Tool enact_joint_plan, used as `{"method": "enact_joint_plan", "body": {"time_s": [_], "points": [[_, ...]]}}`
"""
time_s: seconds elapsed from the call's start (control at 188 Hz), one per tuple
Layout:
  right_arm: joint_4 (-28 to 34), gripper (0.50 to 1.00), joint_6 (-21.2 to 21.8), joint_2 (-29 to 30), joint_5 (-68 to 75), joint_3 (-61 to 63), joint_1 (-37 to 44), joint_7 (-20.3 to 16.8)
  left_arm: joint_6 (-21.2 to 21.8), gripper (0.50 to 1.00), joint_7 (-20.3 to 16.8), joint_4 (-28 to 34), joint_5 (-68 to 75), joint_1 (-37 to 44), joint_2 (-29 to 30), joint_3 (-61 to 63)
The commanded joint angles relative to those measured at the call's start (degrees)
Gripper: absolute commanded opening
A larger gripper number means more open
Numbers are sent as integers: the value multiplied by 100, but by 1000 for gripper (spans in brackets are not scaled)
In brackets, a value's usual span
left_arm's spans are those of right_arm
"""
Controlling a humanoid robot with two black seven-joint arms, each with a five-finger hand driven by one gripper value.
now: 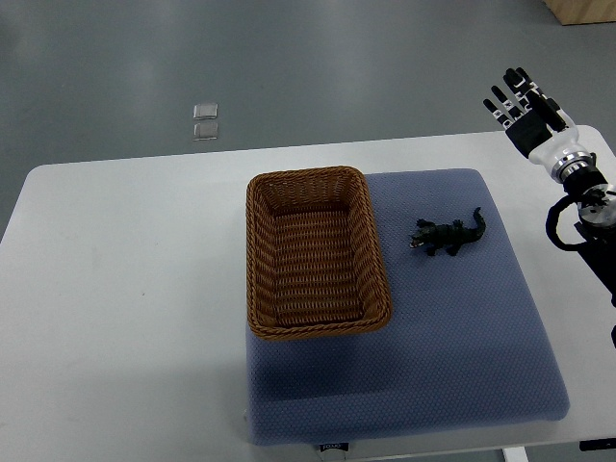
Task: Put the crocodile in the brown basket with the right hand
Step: 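Swing the right hand out over the mat toward the crocodile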
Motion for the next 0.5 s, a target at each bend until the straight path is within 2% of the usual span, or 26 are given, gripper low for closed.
{"method": "enact_joint_plan", "body": {"time_s": [0.0,0.308,0.494], "points": [[-1,966,0,1,-4,0,-21,1,0,1000,0,0,1,0,0,0],[26,966,36,-8,-390,-334,49,-35,35,1000,-9,0,1,0,0,0],[597,964,257,-210,-1199,-677,76,-52,17,1000,-9,0,1,-9,0,0]]}}
